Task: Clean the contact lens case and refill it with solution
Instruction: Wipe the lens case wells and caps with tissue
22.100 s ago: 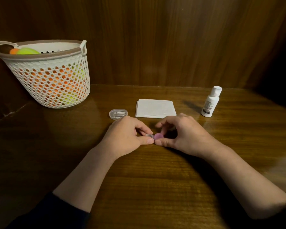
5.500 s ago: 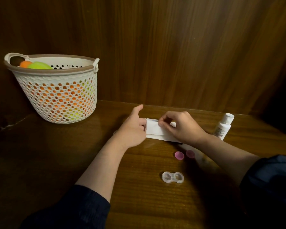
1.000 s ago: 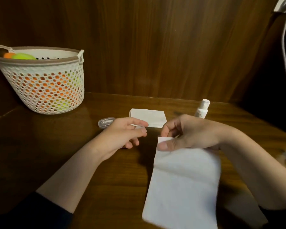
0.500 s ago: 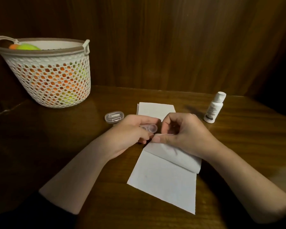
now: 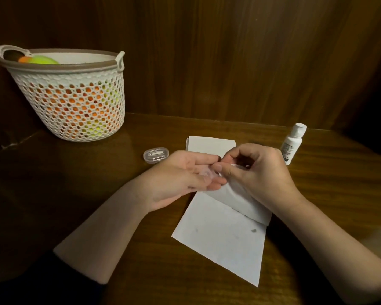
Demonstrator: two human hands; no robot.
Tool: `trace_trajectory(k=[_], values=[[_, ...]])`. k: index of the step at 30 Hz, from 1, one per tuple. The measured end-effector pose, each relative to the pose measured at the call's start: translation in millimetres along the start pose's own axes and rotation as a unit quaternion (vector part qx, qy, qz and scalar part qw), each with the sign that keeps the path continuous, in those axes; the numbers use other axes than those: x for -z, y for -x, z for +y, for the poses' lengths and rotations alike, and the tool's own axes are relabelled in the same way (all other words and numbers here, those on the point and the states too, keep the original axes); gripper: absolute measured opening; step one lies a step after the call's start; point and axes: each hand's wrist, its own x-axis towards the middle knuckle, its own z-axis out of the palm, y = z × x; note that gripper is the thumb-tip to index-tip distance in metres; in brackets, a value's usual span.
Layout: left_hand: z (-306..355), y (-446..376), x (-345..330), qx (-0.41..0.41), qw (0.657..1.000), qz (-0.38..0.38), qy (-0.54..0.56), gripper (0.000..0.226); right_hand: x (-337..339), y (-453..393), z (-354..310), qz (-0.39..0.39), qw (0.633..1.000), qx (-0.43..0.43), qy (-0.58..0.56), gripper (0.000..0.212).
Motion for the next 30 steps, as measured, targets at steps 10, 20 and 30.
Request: trace_trajectory(k=[10, 20, 30], values=[[-1, 2, 4, -0.019, 1.000, 0.012, -0.005, 0.061, 10, 2, -1, -0.094, 0.994, -0.014, 0.047, 0.022], [-1, 2, 8, -0.048, 0.993, 0.039, -0.096, 0.059, 11, 2, -4, -0.048, 0.995, -0.020, -0.084, 0.019], [-3, 0, 5, -0.073, 0.993, 0.049, -0.074, 0.060, 6, 2, -3, 0.032, 0.999, -0.031, -0.024, 0.010]])
